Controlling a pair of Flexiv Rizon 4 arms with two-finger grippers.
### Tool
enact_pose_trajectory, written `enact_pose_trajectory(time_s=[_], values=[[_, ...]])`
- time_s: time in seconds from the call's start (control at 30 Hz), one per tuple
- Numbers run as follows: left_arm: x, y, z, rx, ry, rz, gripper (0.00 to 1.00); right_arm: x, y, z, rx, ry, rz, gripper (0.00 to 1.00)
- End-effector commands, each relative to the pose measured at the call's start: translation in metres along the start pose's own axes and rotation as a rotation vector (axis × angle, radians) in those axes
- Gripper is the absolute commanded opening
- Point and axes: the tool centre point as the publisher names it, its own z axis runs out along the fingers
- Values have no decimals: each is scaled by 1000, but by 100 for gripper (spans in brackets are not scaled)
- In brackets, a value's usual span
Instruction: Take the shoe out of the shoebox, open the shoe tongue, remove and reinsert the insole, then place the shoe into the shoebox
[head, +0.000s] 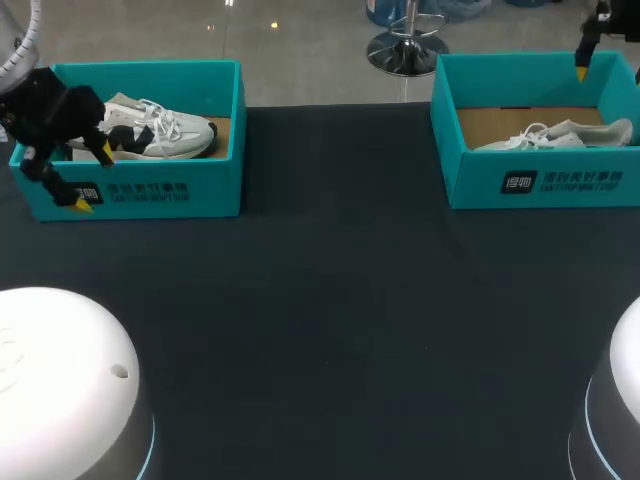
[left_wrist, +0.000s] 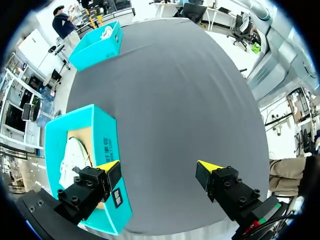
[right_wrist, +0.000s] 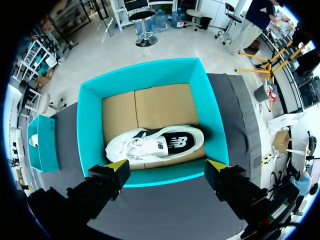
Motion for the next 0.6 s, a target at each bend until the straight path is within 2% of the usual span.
enact_pose_trajectory(time_s=[0.03, 0.13, 0.23, 0.37, 0.5, 0.6], values=[[-9, 29, -11, -5, -39, 3, 100, 0, 0, 0, 0, 0, 1, 100], [-25, 56, -16, 5, -53, 57, 100, 0, 0, 0, 0, 0, 1, 100], [-38, 76, -19, 67, -10, 167, 100, 0, 0, 0, 0, 0, 1, 100], [-63, 101, -18, 25, 70, 276, 100, 0, 0, 0, 0, 0, 1, 100], [-75, 116, -17, -91, 108, 451, 100, 0, 0, 0, 0, 0, 1, 100], [-80, 123, -15, -206, 93, 575, 100, 0, 0, 0, 0, 0, 1, 100]])
